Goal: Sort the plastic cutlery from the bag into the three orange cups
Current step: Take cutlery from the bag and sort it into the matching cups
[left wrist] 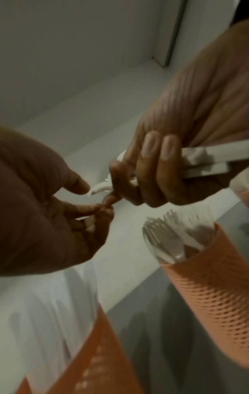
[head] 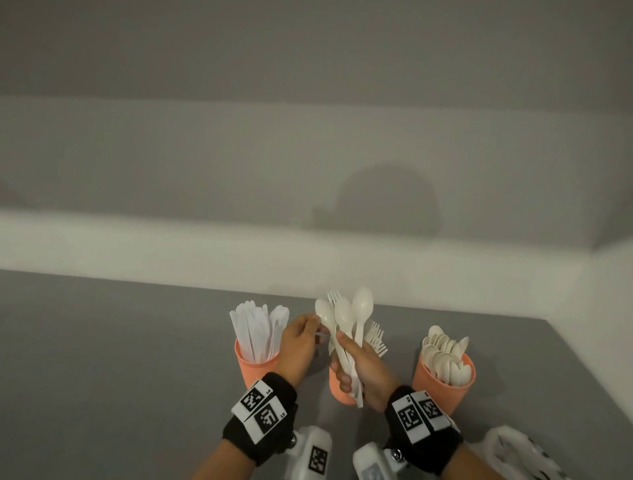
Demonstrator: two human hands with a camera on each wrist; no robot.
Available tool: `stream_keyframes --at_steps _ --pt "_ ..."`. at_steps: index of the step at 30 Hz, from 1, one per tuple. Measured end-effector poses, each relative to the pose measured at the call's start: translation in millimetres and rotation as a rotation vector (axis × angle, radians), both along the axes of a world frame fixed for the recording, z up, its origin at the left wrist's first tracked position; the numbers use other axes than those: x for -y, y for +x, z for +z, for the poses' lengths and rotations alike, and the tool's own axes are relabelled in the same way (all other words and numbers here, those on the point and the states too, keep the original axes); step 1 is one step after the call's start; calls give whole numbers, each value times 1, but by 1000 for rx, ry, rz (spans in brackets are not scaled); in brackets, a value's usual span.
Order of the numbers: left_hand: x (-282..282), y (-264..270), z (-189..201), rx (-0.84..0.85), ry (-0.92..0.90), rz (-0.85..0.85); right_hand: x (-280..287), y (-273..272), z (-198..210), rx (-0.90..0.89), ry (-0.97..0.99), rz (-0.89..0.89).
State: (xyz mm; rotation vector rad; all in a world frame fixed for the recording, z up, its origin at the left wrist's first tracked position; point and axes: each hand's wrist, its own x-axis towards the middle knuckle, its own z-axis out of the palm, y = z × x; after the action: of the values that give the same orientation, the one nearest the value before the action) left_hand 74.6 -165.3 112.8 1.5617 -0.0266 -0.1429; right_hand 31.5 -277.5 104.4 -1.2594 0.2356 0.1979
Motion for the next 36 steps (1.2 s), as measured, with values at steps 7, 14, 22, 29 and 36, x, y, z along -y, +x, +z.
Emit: stream_keyframes --at_steps 7,14,22,29,36 --pt "21 -18 13 -139 -129 -252 17 -25 11 -19 101 158" --pt "47 -35 24 67 165 -148 26 -47 17 18 -165 122" --pt "68 -36 22 66 221 -133 44 -59 17 108 -323 -21" --pt "66 -31 28 -203 -150 -346 68 -73 31 84 -71 64" --pt "69 -27 35 -300 -82 -404 78 -83 29 -24 -177 129"
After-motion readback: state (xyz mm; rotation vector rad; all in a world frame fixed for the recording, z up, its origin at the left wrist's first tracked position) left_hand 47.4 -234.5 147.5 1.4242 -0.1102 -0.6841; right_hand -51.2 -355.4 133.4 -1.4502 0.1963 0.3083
